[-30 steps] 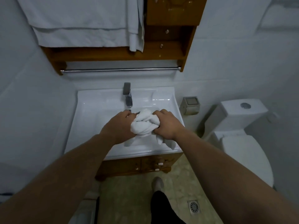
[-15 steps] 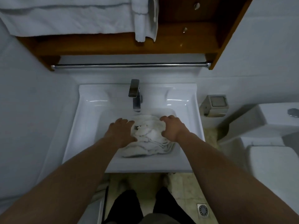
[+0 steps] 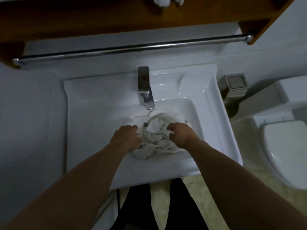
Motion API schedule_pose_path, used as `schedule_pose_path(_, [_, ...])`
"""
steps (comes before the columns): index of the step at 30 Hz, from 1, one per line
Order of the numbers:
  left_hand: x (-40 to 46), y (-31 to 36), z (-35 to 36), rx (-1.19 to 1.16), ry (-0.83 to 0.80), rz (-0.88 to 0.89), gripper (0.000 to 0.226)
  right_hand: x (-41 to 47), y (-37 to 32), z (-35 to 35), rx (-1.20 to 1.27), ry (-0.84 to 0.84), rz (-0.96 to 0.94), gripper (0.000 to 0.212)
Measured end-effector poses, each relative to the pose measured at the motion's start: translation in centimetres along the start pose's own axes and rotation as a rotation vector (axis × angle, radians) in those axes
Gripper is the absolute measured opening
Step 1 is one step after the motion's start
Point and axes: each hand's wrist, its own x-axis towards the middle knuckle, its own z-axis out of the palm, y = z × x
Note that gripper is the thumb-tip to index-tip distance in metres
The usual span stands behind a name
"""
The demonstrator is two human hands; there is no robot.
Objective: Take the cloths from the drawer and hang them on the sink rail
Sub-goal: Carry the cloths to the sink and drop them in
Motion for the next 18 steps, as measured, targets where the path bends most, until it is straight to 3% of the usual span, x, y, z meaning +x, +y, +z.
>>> schedule_pose_path(6, [2.8, -3.3, 2.9, -0.120, 0.013, -0.057, 0.068, 5.0, -1.7, 3.2, -0.062, 0.054, -0.068, 0.053])
schedule_pose_path(10, [4.2, -3.7, 4.7, -0.209, 0.056, -0.015, 0.068, 8.6, -2.5, 4.9, -0.257, 0.102, -0.168, 0.059])
schedule_pose_path(13, [4.9, -3.6, 5.9, -0.234, 0.077, 0.027, 0.066, 10.5, -3.2, 6.2, -0.440, -0.026, -0.277, 0.067])
schedule_pose_path(15, [5.0, -3.6, 6.4, -0.243, 0.082, 0.034, 0.068, 11.2, -3.3, 7.0, -0.606, -0.074, -0.308, 0.061])
schedule_pose_path(18, [5.0, -3.6, 6.5, -0.272, 0.082, 0.020, 0.070, 11.2, -3.0, 7.0, -0.641, -0.040, -0.282, 0.045])
